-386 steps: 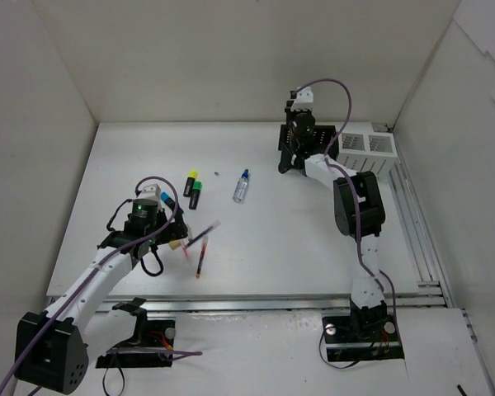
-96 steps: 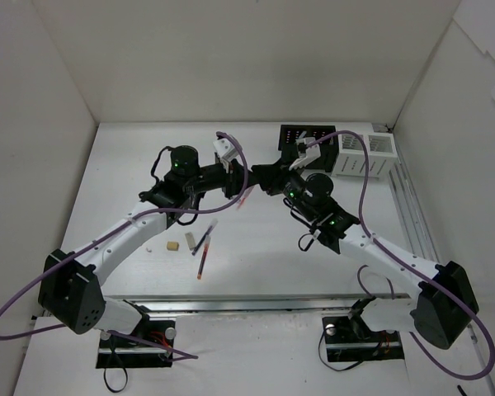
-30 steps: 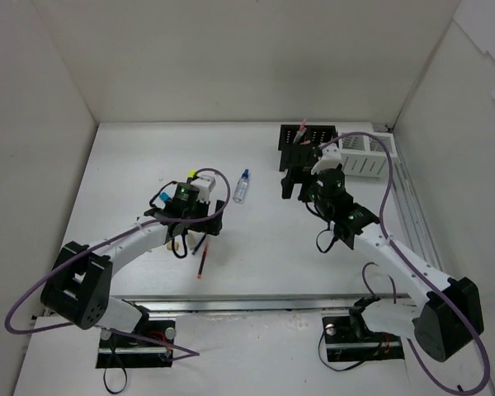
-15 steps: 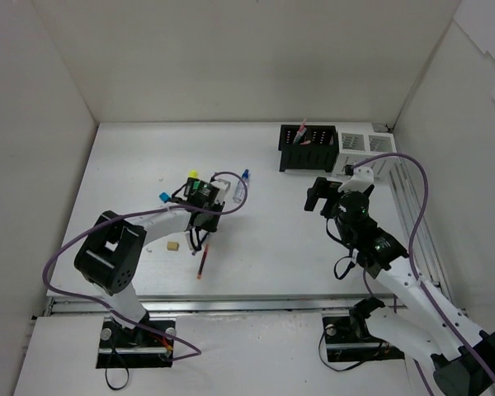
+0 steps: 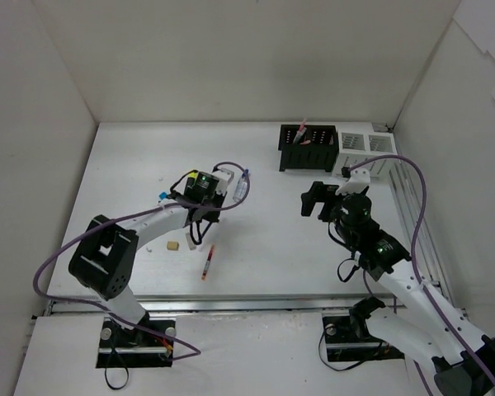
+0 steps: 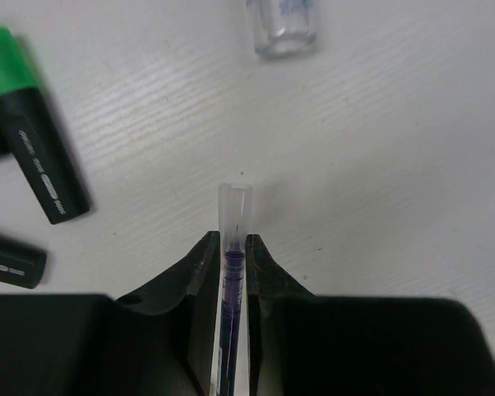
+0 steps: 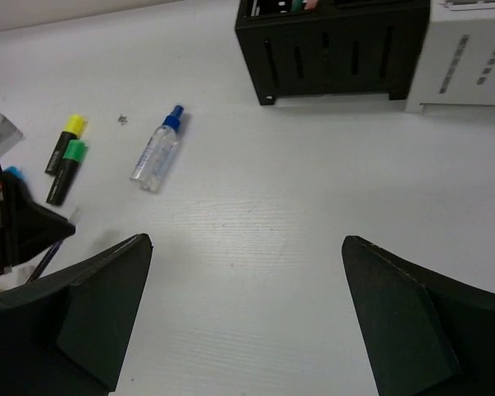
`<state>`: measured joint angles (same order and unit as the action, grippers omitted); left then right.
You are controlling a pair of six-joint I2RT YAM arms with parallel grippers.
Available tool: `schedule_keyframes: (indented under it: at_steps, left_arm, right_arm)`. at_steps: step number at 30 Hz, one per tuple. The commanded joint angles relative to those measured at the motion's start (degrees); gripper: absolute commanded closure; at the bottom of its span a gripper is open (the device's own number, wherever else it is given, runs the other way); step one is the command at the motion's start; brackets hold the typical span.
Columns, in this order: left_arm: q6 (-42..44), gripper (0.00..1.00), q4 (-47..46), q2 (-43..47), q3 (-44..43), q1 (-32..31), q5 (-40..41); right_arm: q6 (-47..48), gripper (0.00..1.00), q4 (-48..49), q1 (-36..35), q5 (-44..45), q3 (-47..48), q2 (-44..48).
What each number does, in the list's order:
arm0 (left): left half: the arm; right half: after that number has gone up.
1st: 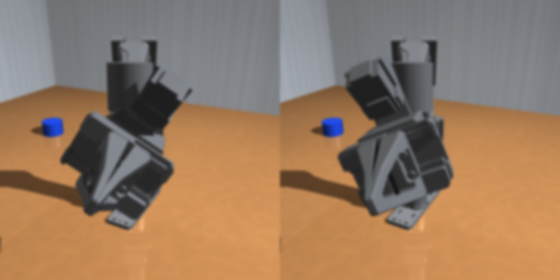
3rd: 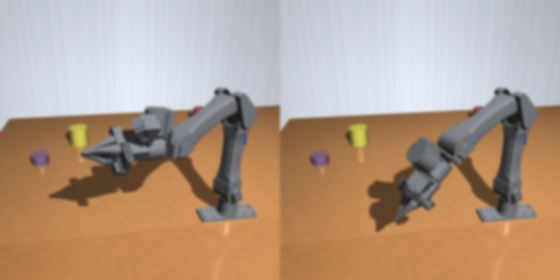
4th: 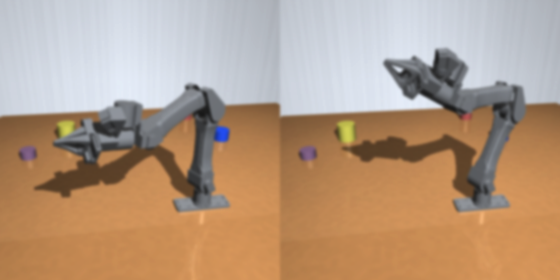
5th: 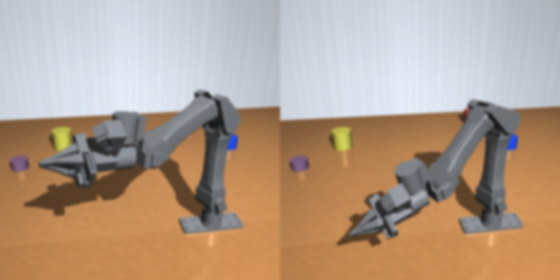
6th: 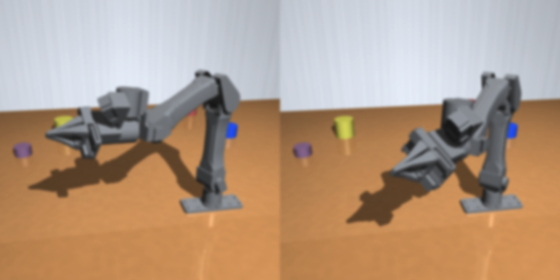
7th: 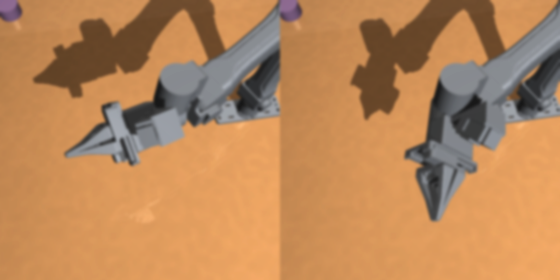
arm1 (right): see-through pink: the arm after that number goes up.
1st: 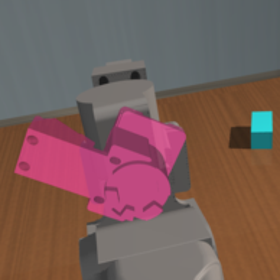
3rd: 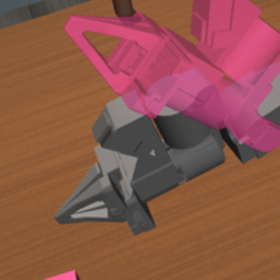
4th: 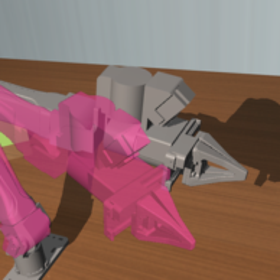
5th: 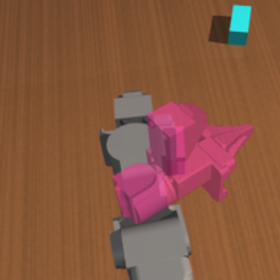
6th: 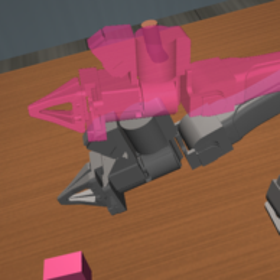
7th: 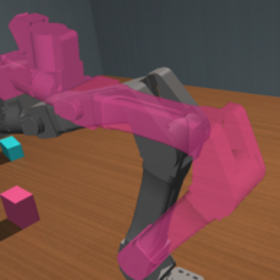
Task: Sort the stationery into containers
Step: Pick up the pen from the center of the board, then place the pen in the storage box.
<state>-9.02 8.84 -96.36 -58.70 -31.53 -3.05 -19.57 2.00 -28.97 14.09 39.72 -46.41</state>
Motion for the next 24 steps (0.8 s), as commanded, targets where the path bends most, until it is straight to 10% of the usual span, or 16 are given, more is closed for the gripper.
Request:
schedule_keyframes:
  at_steps: [1, 15, 24]
  left_arm:
    - [2.51, 1.0, -5.22, 8.72, -4.23, -0.2, -1.87]
    - [12.79, 1.0, -19.03, 24.37, 4.73, -0.2, -30.6]
    - [12.45, 1.0, -18.6, 22.27, 2.36, -1.86, -33.61]
  right_arm:
    - [-0.38, 0.02, 5.38, -0.29, -9.65, 0.62, -1.13]
    - [-11.97, 0.03, 19.77, -1.78, -19.7, 1.67, -7.72]
    - [-16.72, 0.13, 30.85, -6.53, -25.17, 5.01, -21.25]
